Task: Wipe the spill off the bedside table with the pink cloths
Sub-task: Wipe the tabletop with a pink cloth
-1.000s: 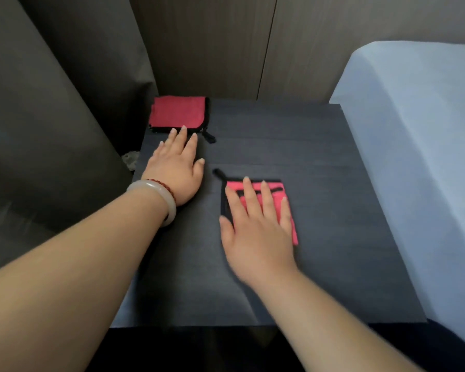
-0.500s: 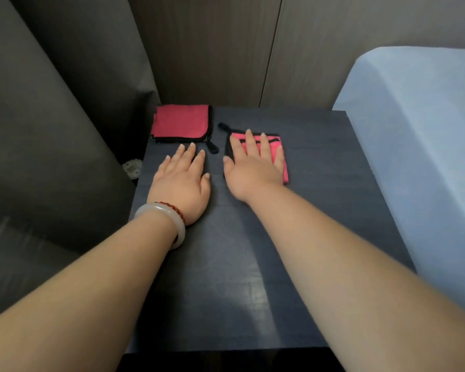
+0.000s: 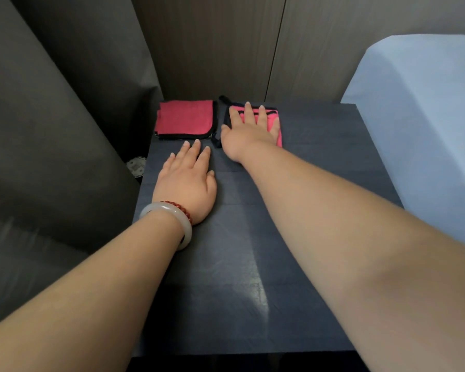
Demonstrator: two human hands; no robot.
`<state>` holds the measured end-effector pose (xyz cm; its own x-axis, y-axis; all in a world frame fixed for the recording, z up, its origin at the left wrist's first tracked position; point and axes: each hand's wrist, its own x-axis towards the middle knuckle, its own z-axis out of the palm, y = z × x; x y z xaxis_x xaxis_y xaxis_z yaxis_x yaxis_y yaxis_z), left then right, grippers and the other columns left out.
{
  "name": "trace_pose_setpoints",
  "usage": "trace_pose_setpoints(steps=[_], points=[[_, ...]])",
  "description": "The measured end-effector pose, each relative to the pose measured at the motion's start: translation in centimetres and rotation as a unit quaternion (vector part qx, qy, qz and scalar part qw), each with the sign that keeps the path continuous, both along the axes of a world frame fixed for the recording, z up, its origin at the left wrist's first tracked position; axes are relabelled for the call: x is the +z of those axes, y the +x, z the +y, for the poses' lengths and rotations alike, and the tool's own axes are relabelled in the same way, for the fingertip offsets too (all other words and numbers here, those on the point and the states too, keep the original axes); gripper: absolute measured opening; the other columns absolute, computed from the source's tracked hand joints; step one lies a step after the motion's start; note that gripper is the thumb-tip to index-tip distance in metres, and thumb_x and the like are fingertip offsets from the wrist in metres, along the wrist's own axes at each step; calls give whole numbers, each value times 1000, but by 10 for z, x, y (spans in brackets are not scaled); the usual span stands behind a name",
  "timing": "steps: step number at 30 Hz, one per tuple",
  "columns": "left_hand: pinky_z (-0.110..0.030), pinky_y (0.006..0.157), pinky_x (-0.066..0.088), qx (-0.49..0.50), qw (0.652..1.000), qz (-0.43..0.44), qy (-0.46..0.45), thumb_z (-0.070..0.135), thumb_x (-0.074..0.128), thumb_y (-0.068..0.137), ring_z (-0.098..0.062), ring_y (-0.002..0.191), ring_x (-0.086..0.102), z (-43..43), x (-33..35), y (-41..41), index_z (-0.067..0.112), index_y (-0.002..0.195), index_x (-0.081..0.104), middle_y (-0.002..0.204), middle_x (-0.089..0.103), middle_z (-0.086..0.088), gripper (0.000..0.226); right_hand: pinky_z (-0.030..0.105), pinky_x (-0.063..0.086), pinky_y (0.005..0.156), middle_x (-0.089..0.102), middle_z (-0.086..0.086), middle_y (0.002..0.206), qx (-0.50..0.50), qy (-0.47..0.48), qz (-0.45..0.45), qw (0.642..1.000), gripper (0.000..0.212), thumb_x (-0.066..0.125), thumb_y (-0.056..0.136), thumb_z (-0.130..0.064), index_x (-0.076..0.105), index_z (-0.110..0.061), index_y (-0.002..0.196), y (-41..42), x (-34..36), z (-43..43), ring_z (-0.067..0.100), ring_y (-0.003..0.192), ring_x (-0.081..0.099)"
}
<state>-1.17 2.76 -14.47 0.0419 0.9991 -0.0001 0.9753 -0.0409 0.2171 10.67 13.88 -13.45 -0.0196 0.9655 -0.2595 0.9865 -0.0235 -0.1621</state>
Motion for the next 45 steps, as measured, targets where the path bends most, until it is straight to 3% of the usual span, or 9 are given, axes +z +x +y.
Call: trace_pose_setpoints(steps=[9,20,28,31,37,42,45], points=[[-36,121,2,-2,1000,-1,2,33,27,100,-16,149,2,0,0,-1,21,155,17,163,8,-1,57,54,-12,116,-12,-6,163,-1,52,5,999,56,14,100,-50,2,-40,154,12,-9,-78,24,148,-17],[-34,121,1,0,1000,-17,5,33,29,100,-16,149,3,1,1,-1,21,154,20,163,10,-1,56,57,-11,115,-9,-5,164,14,18,1,1000,57,16,100,-48,2,-37,154,1,-2,9,25,149,-15],[-35,121,3,2,999,-34,23,29,31,100,-18,149,7,0,-1,1,17,152,27,162,17,-4,54,51,-11,117,-4,-7,164,53,91,12,994,56,17,99,-50,7,-41,153,23,-7,-120,21,150,-10],[-34,120,3,10,999,-38,22,28,32,100,-17,149,8,-2,0,1,16,152,28,161,17,-4,53,52,-11,117,-5,-9,164,69,71,9,995,56,18,99,-51,7,-42,153,28,-8,-129,21,150,-10],[-32,121,4,-2,999,-37,-5,27,31,101,-17,149,7,-16,5,-9,17,153,23,162,14,-2,53,55,-11,117,-12,-8,163,6,3,-6,1000,56,14,100,-51,0,-41,154,38,-4,-70,22,149,-16],[-31,119,3,9,1000,-13,3,31,30,101,-16,149,6,-50,4,-26,20,154,20,162,13,-1,55,53,-11,117,-8,-7,164,82,61,15,995,56,15,99,-50,3,-40,153,31,-6,-150,21,150,-12],[-31,118,2,22,1000,-16,7,30,31,101,-16,149,7,-53,4,-26,20,154,22,162,14,0,55,54,-4,118,6,-4,164,120,96,27,988,59,16,96,-50,15,-38,154,25,-5,-221,23,151,-2]])
